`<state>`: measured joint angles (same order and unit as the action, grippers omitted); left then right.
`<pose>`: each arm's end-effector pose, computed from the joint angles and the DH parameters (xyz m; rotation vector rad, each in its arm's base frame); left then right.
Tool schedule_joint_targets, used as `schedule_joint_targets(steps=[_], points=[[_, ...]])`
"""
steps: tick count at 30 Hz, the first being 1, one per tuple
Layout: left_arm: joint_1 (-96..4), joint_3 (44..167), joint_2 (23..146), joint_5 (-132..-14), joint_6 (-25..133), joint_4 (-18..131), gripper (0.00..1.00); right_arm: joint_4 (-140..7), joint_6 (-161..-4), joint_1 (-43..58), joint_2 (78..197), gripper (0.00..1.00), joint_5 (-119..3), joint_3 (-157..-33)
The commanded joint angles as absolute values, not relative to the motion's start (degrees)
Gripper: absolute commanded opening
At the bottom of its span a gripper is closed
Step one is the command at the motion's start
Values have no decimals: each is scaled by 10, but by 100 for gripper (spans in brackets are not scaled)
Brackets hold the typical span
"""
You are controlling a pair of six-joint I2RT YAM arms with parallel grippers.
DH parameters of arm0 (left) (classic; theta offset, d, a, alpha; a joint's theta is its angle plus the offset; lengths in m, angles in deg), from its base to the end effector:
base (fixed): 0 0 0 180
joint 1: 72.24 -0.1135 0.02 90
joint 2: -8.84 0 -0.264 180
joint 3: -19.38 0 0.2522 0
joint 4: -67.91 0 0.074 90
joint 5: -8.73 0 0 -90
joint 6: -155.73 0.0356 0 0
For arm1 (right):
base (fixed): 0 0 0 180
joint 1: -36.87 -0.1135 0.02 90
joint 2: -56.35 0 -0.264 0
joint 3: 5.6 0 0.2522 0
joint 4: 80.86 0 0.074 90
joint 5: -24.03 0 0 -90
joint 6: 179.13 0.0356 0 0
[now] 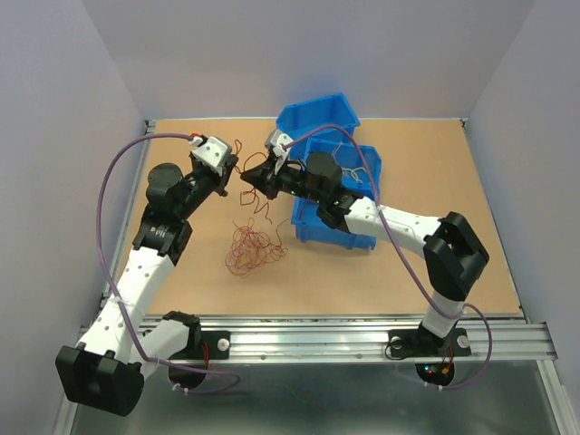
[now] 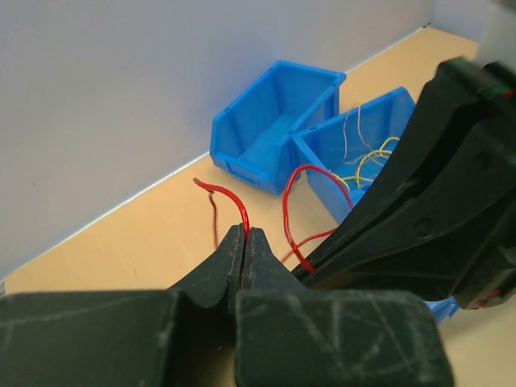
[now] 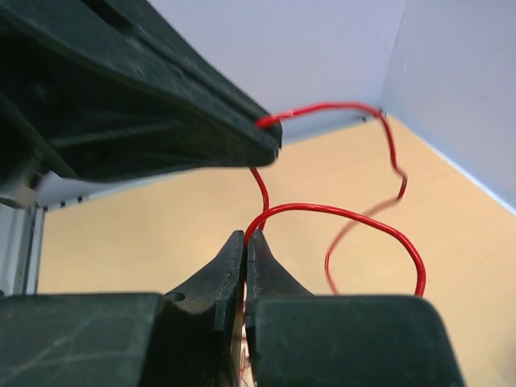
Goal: Untangle the cables
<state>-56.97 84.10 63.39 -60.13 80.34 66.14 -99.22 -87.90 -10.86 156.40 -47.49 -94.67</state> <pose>0.2100 -0.0706 0.3888 0.6567 1.2812 -0.2720 0.2745 0.3188 0.3393 -0.8425 1.2615 0.9242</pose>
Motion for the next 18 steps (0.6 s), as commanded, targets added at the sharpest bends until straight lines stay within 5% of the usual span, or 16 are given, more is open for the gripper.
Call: schedule_joint_targets(steps=[1,18], points=[[-572,834,636,-570,824,659,0,-983,-919,-103,1581,5,-458,-975],[-572,867,697,-592,823,616,0,-1069,-955,-102,1571,12,-485,-892]])
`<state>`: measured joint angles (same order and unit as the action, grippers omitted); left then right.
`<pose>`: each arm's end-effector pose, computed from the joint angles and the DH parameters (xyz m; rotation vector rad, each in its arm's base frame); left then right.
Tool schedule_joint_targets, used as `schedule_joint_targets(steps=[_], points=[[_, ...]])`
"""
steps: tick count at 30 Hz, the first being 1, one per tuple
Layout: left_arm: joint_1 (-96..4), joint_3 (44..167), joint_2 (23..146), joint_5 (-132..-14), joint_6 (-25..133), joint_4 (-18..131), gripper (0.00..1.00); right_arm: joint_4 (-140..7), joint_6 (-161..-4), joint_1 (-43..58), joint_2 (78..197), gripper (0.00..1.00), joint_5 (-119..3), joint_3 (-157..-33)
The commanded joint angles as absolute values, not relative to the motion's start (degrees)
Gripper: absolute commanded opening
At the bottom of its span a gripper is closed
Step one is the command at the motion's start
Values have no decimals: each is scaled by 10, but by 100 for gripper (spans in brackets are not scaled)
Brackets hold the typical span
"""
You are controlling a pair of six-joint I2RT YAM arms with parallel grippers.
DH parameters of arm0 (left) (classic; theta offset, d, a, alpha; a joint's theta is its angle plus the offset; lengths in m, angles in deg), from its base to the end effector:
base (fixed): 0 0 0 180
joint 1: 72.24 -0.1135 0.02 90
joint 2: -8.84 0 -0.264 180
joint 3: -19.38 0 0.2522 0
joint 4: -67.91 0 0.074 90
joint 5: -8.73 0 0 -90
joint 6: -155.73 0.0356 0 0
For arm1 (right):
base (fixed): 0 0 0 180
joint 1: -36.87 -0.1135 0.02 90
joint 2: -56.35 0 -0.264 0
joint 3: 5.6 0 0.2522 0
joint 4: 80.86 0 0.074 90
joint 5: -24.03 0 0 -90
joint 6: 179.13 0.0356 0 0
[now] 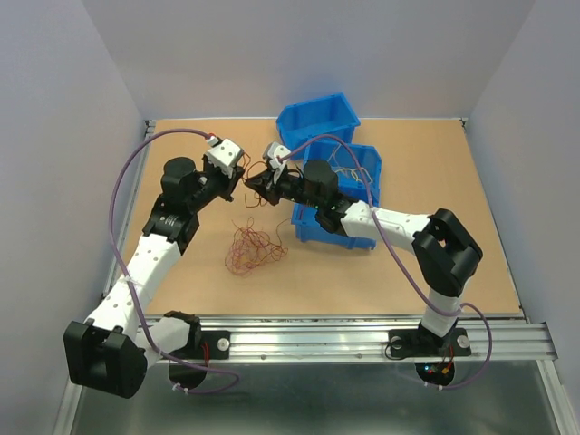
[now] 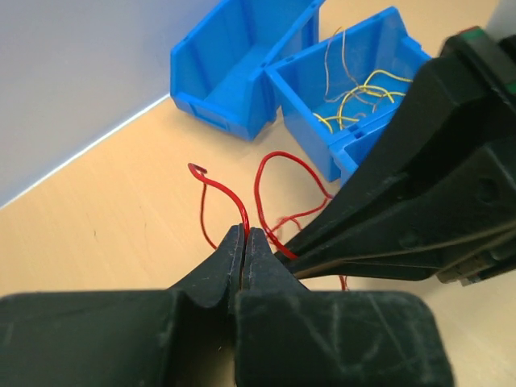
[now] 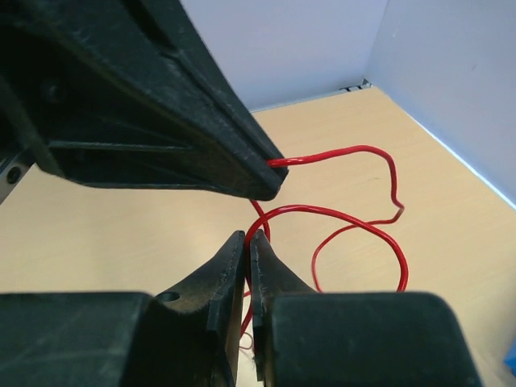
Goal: Untangle the cables
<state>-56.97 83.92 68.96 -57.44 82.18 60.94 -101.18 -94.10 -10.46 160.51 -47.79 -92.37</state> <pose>0.2339 -0.0788 0.3571 0.7426 1.4407 -0.3196 0.2853 0.3259 0.2996 -0.9226 1.2835 0.8253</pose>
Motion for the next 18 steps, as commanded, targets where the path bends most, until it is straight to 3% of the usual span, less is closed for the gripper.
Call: schedule_joint_targets(steps=[1,15,18], points=[[-572,869,704,-596,820,614,0,-1073,-955,-102,1569,12,-490,-889],[-572,875,714,-580,827,589,0,-1100,-964,-103,1572,17,-506,-868],[-573,880,719,-575,829,580,0,-1104,-963,-103,1577,23,-494,-869]])
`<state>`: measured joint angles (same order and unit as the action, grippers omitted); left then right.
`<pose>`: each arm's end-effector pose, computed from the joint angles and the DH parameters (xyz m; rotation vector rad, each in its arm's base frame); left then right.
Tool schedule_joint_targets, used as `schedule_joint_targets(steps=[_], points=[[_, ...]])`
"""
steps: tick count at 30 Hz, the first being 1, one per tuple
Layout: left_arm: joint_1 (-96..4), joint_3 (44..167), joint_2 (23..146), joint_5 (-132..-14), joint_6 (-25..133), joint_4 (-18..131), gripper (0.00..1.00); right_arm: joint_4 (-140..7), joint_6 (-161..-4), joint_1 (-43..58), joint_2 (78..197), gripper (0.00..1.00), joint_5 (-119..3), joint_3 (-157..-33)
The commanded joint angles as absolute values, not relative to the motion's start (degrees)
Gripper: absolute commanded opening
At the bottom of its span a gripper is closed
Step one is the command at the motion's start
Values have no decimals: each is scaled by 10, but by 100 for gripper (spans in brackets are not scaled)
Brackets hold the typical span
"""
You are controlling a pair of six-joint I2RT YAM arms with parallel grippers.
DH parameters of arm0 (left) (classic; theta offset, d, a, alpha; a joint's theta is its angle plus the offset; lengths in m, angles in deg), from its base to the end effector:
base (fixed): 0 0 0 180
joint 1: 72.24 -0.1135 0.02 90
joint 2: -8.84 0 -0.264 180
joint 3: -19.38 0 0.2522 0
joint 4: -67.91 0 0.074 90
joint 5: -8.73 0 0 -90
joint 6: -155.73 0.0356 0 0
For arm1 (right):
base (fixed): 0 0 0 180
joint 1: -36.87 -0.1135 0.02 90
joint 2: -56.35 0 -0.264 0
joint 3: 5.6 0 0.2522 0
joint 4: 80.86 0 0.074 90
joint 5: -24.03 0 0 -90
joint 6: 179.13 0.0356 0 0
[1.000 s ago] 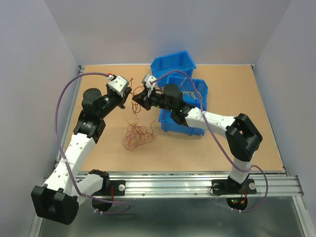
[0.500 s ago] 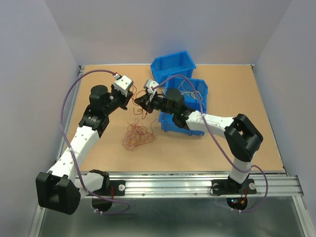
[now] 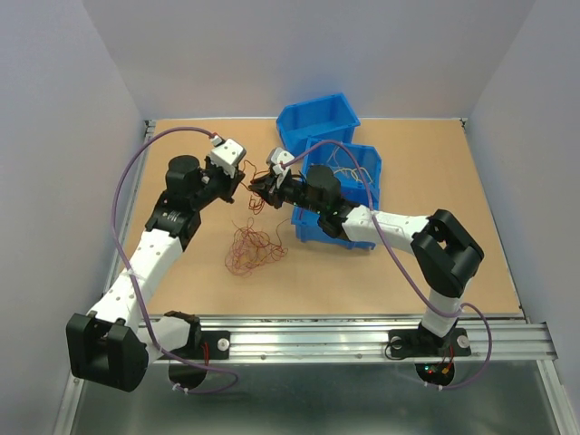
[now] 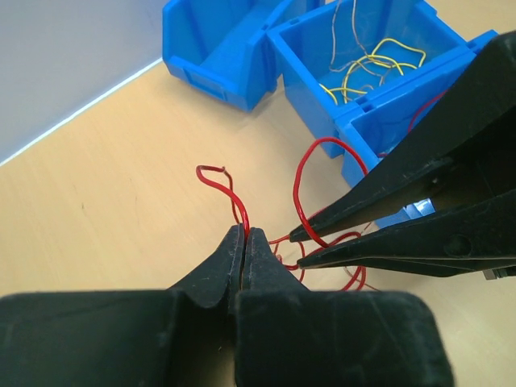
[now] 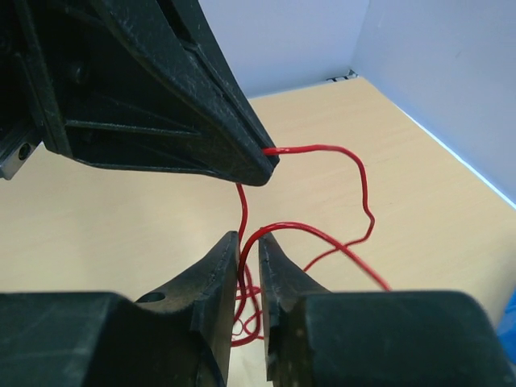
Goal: Untangle the cables
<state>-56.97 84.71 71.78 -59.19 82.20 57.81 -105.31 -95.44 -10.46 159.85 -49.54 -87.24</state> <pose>0.2453 -0.0808 0.3448 0.7353 1.5385 -0.3126 0.2798 0.3184 0.2812 -0.9157 1.2880 0.7841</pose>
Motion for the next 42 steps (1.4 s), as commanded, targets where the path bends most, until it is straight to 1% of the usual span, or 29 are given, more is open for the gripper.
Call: schedule_joint_targets(steps=[1,4,7,9,15,19,29,30,34,36,37,39,42], points=[[-572,880,721,-571,829,578,0,-1107,-962,-103,1578,23,-491,-870],[-572,883,726,-566,829,575,0,-1108,-956,-103,1583,23,-480,-875],[-573,883,726,-561,828,574,0,-1109,-952,-103,1589,26,-473,-879],[-572,883,725,-558,827,573,0,-1109,-949,-102,1592,26,-469,-882],[-572,882,719,-551,826,573,0,-1108,-946,-102,1603,32,-464,-891],[-572,883,716,-550,825,571,0,-1108,-947,-102,1608,35,-465,-893],[-572,887,710,-535,823,561,0,-1103,-950,-102,1629,35,-470,-907],[-572,887,709,-533,822,560,0,-1103,-950,-102,1630,34,-470,-908],[-573,888,708,-531,821,560,0,-1103,-948,-102,1637,24,-462,-913],[-572,889,707,-527,818,559,0,-1103,-947,-103,1640,14,-456,-917],[-572,889,708,-526,817,559,0,-1103,-946,-103,1640,12,-453,-918],[-574,889,709,-525,816,561,0,-1102,-945,-103,1640,1,-447,-919],[-583,887,712,-529,815,570,1,-1103,-939,-102,1625,1,-440,-907]])
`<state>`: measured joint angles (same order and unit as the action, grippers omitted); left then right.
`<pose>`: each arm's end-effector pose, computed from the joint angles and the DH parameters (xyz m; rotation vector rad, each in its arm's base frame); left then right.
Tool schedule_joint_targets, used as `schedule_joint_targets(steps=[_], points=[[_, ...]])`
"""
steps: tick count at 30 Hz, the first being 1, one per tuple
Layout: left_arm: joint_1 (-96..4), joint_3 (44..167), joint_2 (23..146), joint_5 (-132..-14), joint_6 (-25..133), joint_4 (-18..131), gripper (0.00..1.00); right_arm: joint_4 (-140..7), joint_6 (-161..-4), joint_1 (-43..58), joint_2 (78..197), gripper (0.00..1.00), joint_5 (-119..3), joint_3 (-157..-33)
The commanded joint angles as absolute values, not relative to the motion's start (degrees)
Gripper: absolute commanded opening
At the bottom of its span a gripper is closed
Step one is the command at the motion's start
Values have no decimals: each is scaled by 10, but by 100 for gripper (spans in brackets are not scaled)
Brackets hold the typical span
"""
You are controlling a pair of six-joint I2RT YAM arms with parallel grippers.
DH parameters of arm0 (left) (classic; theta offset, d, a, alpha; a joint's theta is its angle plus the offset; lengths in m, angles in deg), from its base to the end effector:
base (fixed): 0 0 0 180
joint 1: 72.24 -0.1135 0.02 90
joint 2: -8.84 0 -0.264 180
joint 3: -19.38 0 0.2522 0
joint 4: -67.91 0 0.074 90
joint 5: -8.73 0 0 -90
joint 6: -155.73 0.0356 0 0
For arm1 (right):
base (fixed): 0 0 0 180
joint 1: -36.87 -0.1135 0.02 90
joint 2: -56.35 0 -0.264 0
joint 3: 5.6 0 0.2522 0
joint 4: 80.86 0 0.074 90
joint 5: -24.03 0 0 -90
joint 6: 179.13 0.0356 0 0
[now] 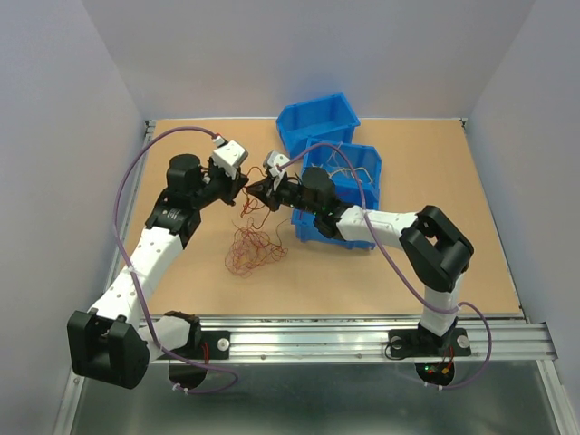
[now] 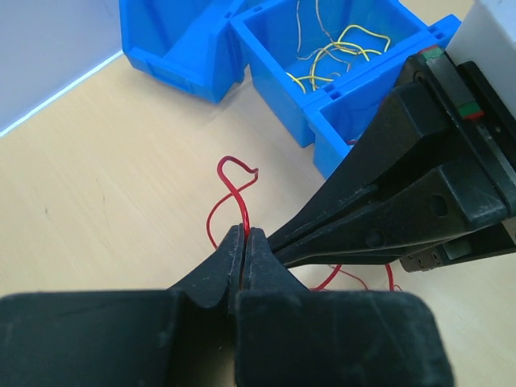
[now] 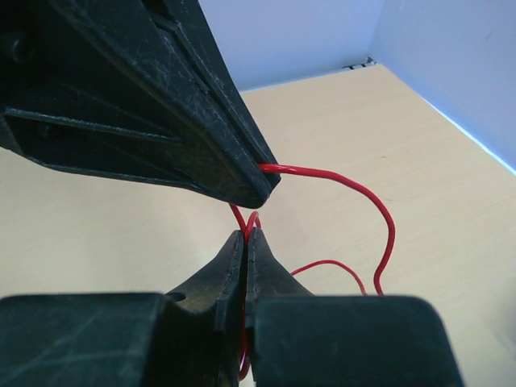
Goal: Untangle the cables
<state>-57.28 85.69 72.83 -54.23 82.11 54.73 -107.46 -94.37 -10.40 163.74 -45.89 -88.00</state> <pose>0.2470 -0.0828 0.3411 0.7947 1.5658 -0.3964 0.2861 0.3277 0.2619 -0.9577 1.2908 0.8446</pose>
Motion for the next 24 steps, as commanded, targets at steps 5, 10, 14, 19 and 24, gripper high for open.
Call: schedule_joint_targets(steps=[5,10,14,19,24], points=[[-618,873,711,-519,789,610,46,-1103,-912,-102,1582,1,-459,-884],[-659,831,684,-466,768,678,75,-1103,-897,-103,1530,0,-504,-849],[-671,793,656,-457,751,728,85,-1104,-896,-103,1506,0,-544,-845],[-686,766,639,-445,742,763,99,-1099,-895,-103,1475,1,-577,-849],[-689,760,639,-439,740,778,99,-1086,-895,-103,1414,0,-653,-817]])
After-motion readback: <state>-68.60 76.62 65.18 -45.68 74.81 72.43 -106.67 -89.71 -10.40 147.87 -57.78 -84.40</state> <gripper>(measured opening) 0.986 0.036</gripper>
